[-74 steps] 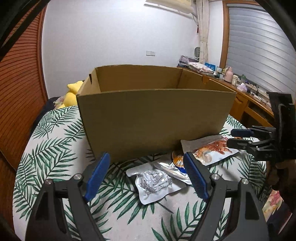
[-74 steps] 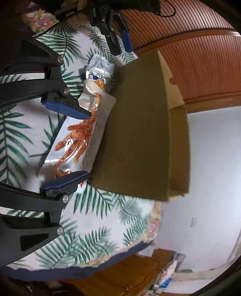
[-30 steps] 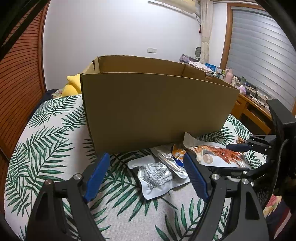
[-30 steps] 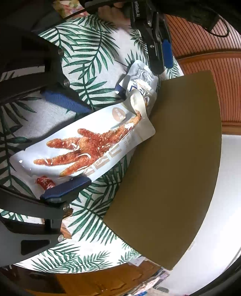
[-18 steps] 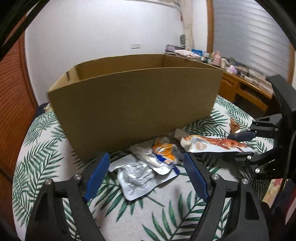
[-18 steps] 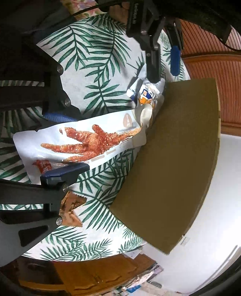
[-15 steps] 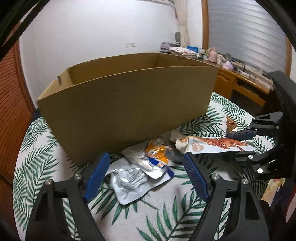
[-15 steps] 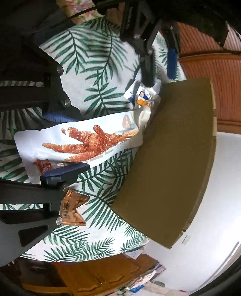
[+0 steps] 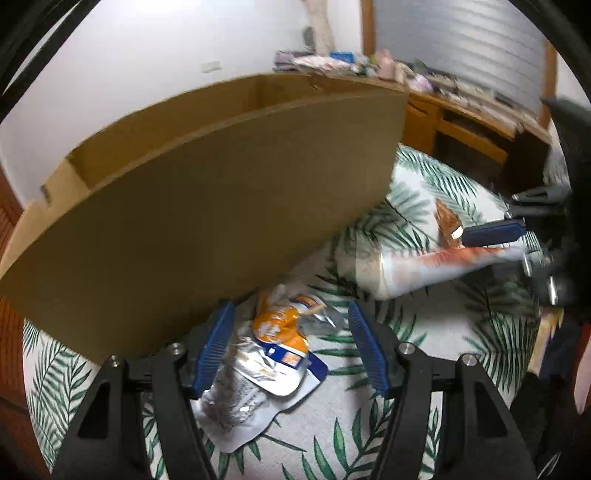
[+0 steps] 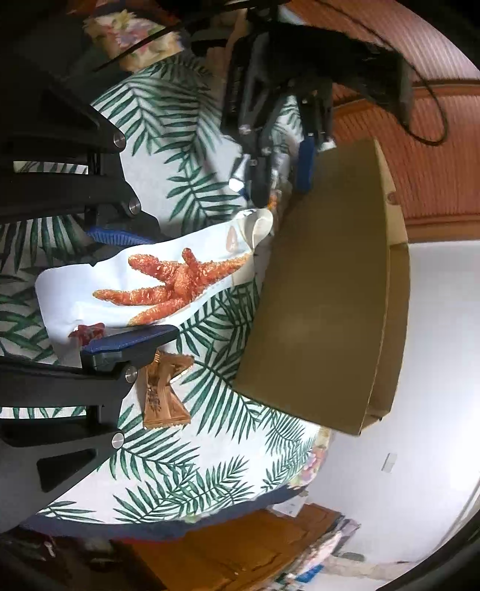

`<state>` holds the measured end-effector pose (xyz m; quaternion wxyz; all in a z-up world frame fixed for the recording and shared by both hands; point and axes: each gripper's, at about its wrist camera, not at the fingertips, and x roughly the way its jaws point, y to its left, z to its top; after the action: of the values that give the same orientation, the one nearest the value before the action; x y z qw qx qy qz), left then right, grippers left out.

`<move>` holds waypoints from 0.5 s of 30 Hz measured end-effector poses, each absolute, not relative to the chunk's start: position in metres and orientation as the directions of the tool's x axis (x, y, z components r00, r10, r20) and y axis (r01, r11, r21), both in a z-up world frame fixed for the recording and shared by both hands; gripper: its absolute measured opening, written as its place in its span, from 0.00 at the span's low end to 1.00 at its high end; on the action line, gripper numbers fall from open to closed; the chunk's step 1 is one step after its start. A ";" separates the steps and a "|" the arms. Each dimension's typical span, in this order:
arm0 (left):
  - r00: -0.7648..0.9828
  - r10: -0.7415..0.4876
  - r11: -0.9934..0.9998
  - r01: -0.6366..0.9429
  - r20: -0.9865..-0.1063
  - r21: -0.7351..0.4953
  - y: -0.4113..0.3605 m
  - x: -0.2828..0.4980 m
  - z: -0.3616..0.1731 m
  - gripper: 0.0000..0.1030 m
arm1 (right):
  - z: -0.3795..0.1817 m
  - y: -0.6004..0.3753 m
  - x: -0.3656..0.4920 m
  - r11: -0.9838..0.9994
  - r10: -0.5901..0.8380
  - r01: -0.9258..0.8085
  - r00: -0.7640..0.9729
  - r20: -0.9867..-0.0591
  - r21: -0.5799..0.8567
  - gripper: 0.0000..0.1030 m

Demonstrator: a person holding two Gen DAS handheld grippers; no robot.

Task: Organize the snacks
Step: 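Grasp the chicken-feet pouch with right tool while left tool grasps orange-white foil packet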

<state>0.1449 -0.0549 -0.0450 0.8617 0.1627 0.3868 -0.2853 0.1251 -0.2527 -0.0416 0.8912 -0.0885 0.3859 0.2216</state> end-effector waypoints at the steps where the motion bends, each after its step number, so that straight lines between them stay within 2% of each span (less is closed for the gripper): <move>1: 0.528 -0.360 0.778 0.625 -0.769 0.066 -0.056 0.145 -0.047 0.63 | -0.039 -0.255 0.127 0.891 0.324 -0.453 0.608 -0.724 0.018 0.17; 6: 0.499 -0.302 0.755 0.645 -0.812 0.115 -0.066 0.147 -0.063 0.67 | -0.038 -0.257 0.135 0.887 0.340 -0.460 0.595 -0.729 0.039 0.17; 10: 0.479 -0.317 0.756 0.649 -0.819 0.087 -0.061 0.149 -0.062 0.67 | -0.037 -0.258 0.139 0.888 0.343 -0.459 0.594 -0.728 0.044 0.16; 12: 0.478 -0.317 0.752 0.653 -0.819 0.090 -0.059 0.148 -0.062 0.62 | -0.037 -0.258 0.139 0.887 0.347 -0.460 0.594 -0.726 0.047 0.16; 14: 0.469 -0.324 0.745 0.661 -0.821 0.084 -0.057 0.148 -0.060 0.46 | -0.038 -0.259 0.138 0.885 0.352 -0.463 0.593 -0.724 0.051 0.16; 15: 0.464 -0.325 0.743 0.665 -0.824 0.081 -0.056 0.148 -0.058 0.44 | -0.038 -0.260 0.138 0.885 0.352 -0.463 0.593 -0.724 0.050 0.16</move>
<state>0.1480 -0.0559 -0.0585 0.8317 0.2002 0.4238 -0.2975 0.1383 -0.2598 -0.0380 0.8896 -0.0719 0.3885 0.2290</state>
